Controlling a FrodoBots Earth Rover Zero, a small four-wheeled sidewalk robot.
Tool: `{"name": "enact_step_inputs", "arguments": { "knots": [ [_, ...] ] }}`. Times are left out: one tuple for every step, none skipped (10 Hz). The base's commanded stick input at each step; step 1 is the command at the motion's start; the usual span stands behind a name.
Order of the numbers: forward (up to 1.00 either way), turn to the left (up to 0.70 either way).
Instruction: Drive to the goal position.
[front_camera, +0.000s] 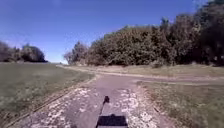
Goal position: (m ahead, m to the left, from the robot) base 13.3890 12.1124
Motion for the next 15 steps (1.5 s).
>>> {"name": "enact_step_inputs", "arguments": {
  "knots": [
    [1.0,0.02],
    [1.0,0.02],
    [1.0,0.02],
    [1.0,0.0],
    [1.0,0.0],
    [1.0,0.0],
    [1.0,0.0],
    [1.0,-0.38],
    [1.0,-0.39],
    [1.0,-0.4],
    [1.0,-0.4],
    [1.0,0.0],
    [1.0,0.01],
    [1.0,0.02],
    [1.0,0.01]
  ]
}}
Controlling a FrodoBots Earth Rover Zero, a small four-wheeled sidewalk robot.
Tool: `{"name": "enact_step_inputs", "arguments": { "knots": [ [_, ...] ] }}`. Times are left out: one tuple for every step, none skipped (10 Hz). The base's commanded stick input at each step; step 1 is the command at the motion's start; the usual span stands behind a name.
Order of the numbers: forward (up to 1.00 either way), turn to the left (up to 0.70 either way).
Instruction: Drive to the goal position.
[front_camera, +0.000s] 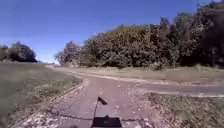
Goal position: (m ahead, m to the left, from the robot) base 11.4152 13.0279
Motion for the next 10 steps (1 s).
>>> {"name": "enact_step_inputs", "arguments": {
  "knots": [
    [1.0,0.0],
    [1.0,0.0],
    [1.0,0.0],
    [1.0,0.0],
    [1.0,0.0],
    [1.0,0.0],
    [1.0,0.0],
    [1.0,0.0],
    [1.0,0.0],
    [1.0,0.0]
  ]
}}
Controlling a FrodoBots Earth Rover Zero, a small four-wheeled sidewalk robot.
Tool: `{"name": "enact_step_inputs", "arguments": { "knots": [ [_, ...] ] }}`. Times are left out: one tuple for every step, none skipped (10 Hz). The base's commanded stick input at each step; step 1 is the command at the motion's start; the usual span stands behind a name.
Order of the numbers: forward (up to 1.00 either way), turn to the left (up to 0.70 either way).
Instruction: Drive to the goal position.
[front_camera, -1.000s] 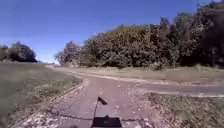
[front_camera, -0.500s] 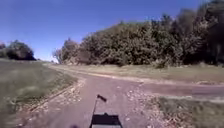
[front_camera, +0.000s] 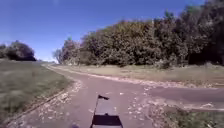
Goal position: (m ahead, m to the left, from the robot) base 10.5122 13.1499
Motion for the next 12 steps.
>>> {"name": "enact_step_inputs", "arguments": {
  "knots": [
    [1.0,0.0],
    [1.0,0.0],
    [1.0,0.0],
    [1.0,0.0],
    [1.0,0.0],
    [1.0,0.01],
    [1.0,0.02],
    [1.0,0.03],
    [1.0,0.03],
    [1.0,0.03],
    [1.0,0.03],
    [1.0,0.03]
  ]
}}
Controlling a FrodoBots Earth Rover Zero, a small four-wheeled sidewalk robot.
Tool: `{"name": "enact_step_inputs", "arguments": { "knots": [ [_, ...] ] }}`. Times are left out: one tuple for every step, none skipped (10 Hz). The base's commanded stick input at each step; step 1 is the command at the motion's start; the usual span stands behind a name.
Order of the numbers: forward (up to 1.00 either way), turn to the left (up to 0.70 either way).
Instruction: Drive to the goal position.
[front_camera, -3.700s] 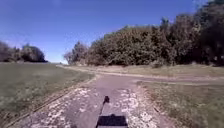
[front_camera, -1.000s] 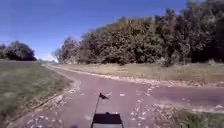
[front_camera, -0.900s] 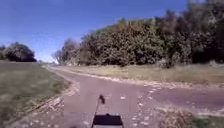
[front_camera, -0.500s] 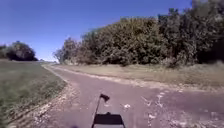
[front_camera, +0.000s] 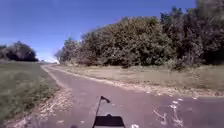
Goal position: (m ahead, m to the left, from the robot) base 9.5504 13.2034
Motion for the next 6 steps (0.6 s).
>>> {"name": "enact_step_inputs", "arguments": {
  "knots": [
    [1.0,0.04],
    [1.0,0.05],
    [1.0,0.07],
    [1.0,0.14],
    [1.0,0.25],
    [1.0,0.37]
  ]
}}
